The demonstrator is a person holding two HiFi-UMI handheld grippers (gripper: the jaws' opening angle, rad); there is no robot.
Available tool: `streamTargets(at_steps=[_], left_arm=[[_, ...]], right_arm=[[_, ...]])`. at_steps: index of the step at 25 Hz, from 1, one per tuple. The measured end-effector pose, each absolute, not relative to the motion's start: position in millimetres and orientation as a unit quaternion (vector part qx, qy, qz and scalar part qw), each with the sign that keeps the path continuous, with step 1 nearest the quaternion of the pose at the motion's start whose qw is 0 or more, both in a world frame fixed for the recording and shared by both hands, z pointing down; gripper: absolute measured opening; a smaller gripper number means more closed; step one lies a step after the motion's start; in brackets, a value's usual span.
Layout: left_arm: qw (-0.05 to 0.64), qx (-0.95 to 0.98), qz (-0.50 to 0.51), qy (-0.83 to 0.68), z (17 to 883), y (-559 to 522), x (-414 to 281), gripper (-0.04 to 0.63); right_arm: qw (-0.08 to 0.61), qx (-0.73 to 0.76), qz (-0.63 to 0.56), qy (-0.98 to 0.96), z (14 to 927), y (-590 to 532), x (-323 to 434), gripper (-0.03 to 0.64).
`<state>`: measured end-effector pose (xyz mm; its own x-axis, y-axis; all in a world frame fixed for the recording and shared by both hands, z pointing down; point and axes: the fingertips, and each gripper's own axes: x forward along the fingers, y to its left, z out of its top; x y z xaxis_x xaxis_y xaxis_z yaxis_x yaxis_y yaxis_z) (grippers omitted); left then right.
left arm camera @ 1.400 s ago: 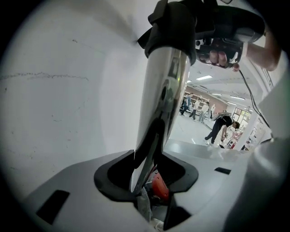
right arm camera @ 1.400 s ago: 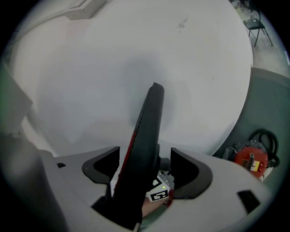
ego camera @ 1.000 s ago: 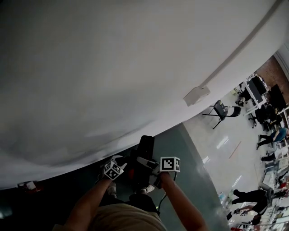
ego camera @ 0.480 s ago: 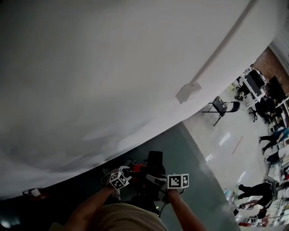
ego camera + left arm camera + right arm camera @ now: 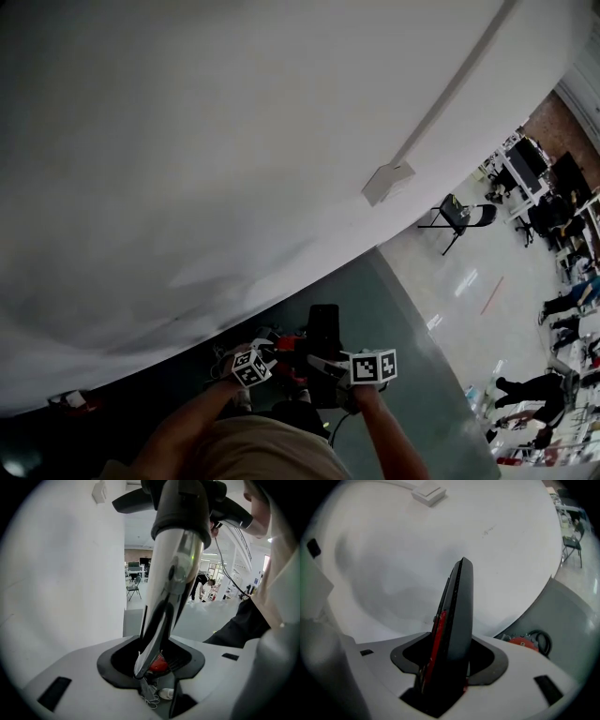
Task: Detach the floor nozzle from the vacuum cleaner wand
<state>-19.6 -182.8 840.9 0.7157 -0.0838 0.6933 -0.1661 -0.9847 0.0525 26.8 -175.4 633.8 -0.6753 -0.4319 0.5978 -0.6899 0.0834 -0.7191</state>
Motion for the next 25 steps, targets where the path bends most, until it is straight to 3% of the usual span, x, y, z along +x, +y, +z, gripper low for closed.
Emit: streamTargets(at_steps=[5,11,20,25], left_arm=[[0.065,0.927,0.362,-0.078,841.0,-185.0,-21.2,0.16],[0.057,0.924,0.368,-0.084,837.7,-179.8,-30.6,0.16],[0.01,0.914,0.401,-0.068,840.8,-176.9,-41.0,0.158],[-0.016,0.917,0.397,-0.043,841.2,-172.5,-48.5,0.155]], right_arm=[[0.232,0.363,0.479,-0.765,633.9,-178.6,25.9,0.247],[0.324,0.343,0.351,-0.809,626.5,-168.5,7.9,0.249],[0.21,0.344,0.439,-0.803,634.6,-162.7,-9.7,0.252],[0.082,0.313,0.531,-0.783,632.9,-156.6,-19.0,0.227]])
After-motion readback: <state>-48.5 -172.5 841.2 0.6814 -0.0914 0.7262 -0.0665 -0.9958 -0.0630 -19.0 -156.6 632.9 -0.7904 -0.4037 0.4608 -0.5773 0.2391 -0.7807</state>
